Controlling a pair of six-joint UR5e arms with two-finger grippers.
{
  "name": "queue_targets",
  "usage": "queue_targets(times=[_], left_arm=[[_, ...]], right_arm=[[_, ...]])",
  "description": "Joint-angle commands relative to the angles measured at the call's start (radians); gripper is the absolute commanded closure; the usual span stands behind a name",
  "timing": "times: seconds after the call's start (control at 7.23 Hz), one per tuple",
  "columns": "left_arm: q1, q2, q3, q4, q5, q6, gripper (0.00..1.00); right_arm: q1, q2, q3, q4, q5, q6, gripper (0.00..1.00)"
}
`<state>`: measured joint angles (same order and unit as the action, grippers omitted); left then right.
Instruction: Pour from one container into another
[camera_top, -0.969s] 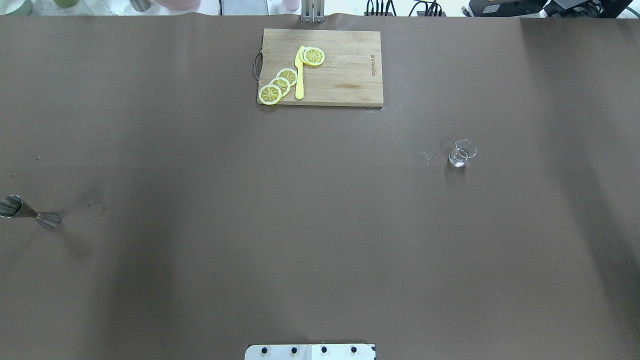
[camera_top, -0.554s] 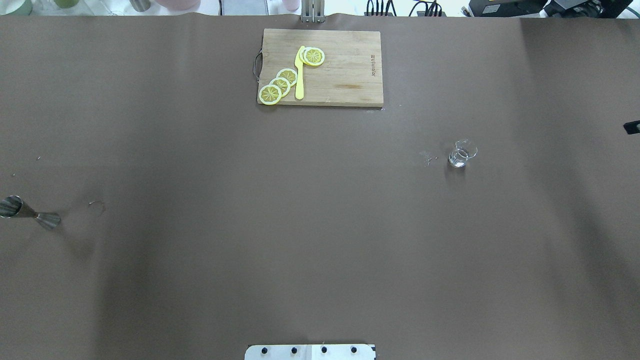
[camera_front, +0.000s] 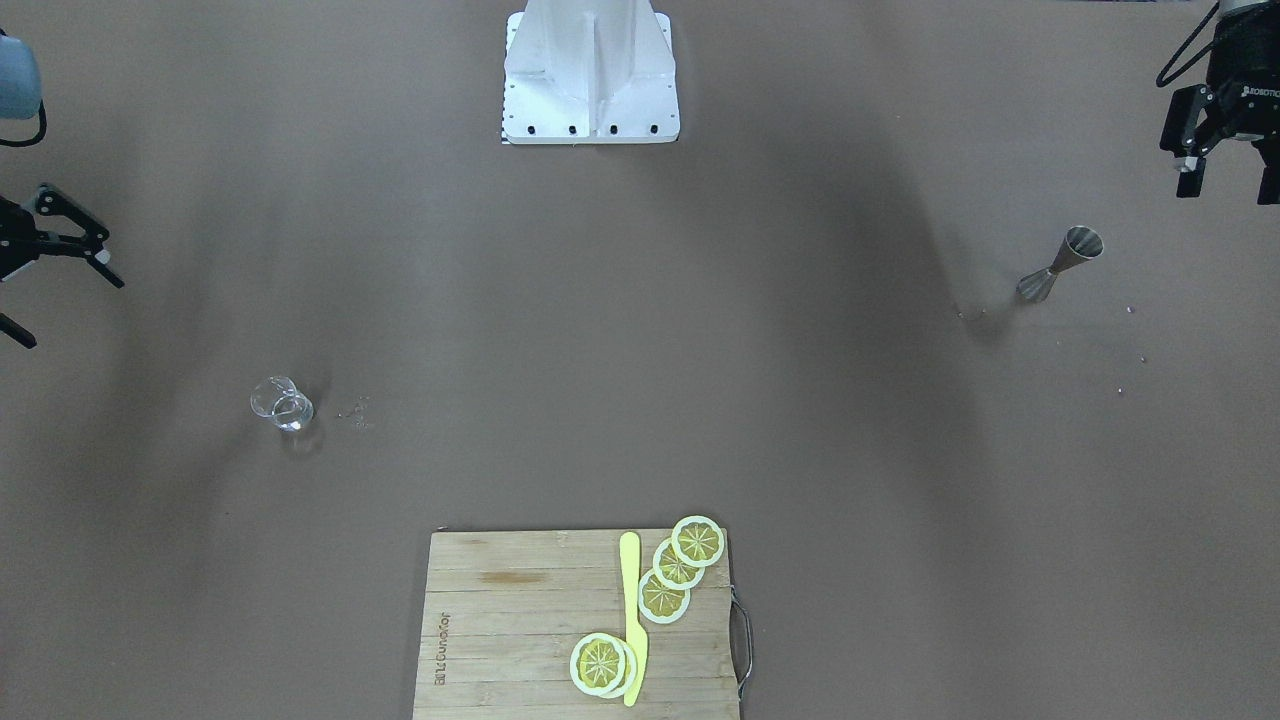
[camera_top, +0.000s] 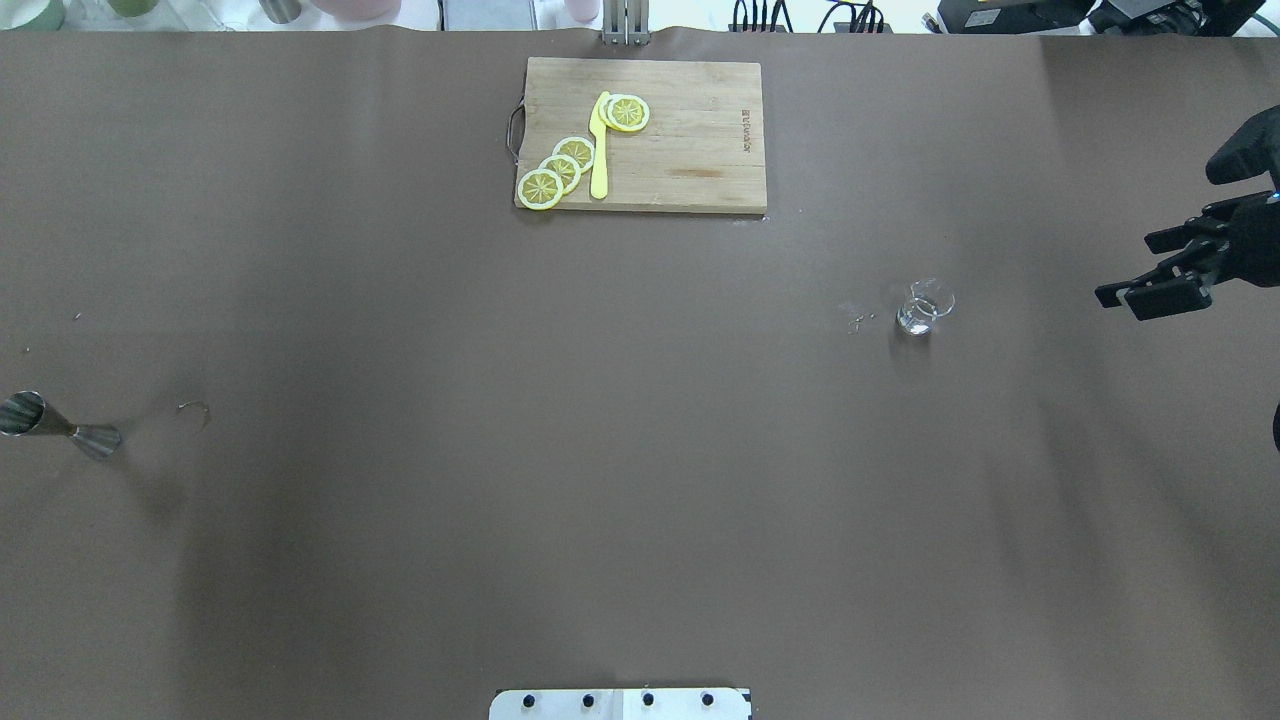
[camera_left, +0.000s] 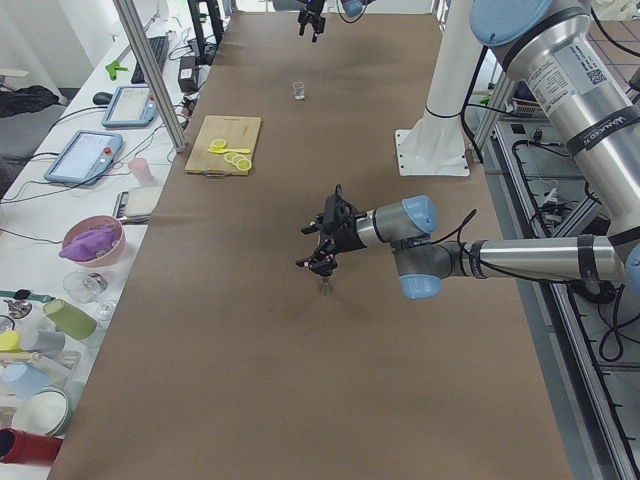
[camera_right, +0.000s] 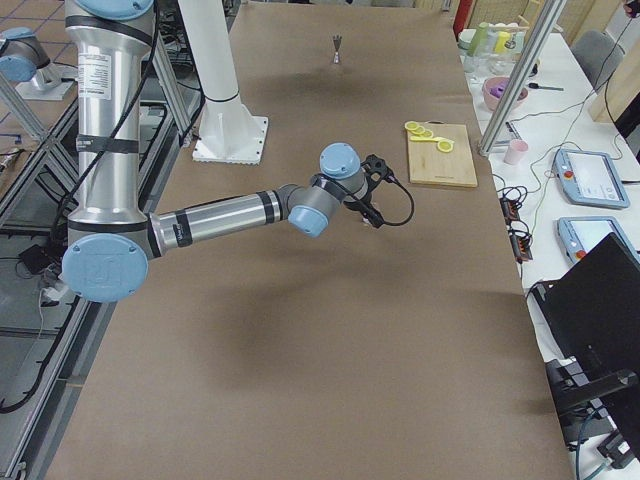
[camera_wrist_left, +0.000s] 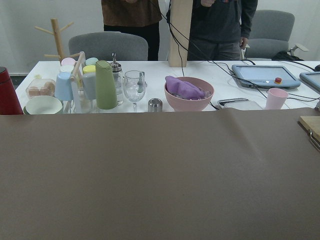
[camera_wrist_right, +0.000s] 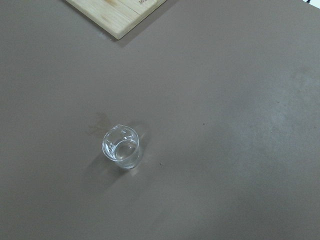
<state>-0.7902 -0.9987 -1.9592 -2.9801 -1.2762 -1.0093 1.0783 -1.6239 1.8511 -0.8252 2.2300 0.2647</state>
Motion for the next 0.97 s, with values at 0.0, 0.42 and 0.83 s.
queue_targets(times=[0.0,0.42,0.83], left_arm=[[0.072,0.0,0.031,-0.013,0.09,-0.011,0.04],[0.185,-0.001,0.074,-0.095,0.219,-0.011,0.04],[0.311,-0.001,0.137,-0.177,0.39,-0.008,0.04]], right_arm=[[-0.116,0.06,-0.01,0.031,-0.084,0.115,0.0],[-0.172,0.121,-0.166,0.206,-0.141,0.128,0.01],[-0.208,0.176,-0.335,0.412,-0.186,0.145,0.01]])
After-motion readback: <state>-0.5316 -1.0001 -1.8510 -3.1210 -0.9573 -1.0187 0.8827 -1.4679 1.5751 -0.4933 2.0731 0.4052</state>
